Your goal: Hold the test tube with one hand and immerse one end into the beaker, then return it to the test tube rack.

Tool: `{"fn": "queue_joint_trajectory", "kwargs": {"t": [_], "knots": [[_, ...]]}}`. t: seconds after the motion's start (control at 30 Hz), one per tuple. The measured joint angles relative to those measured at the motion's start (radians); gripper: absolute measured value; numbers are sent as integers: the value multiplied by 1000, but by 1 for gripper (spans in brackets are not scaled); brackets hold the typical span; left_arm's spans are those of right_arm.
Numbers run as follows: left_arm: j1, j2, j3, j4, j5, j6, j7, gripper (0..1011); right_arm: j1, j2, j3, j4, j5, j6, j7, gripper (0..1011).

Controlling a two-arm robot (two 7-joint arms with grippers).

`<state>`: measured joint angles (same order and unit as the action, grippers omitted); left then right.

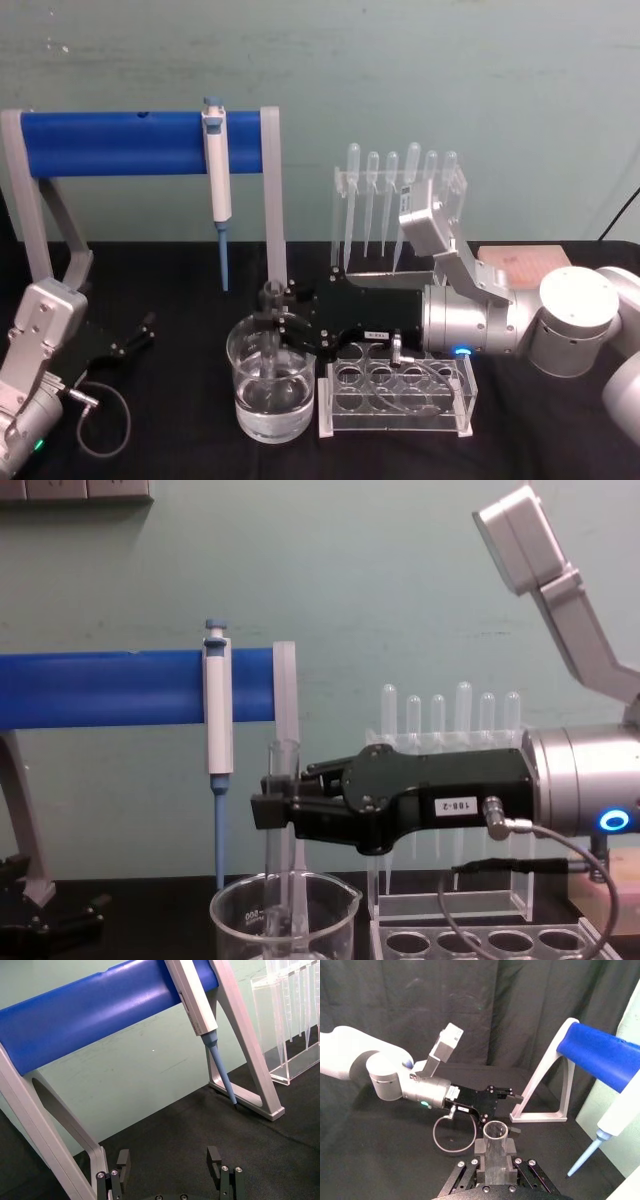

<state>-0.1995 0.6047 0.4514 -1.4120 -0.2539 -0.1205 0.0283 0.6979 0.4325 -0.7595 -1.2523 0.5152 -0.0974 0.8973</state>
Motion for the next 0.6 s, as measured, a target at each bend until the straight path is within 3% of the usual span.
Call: {"fn": "queue_joint_trajectory", "kwargs": {"t": [0.6], "knots": [[0,0,0,0,0,0,0,1000,-36,-16,21,35,-22,-24,-1,228]]}}
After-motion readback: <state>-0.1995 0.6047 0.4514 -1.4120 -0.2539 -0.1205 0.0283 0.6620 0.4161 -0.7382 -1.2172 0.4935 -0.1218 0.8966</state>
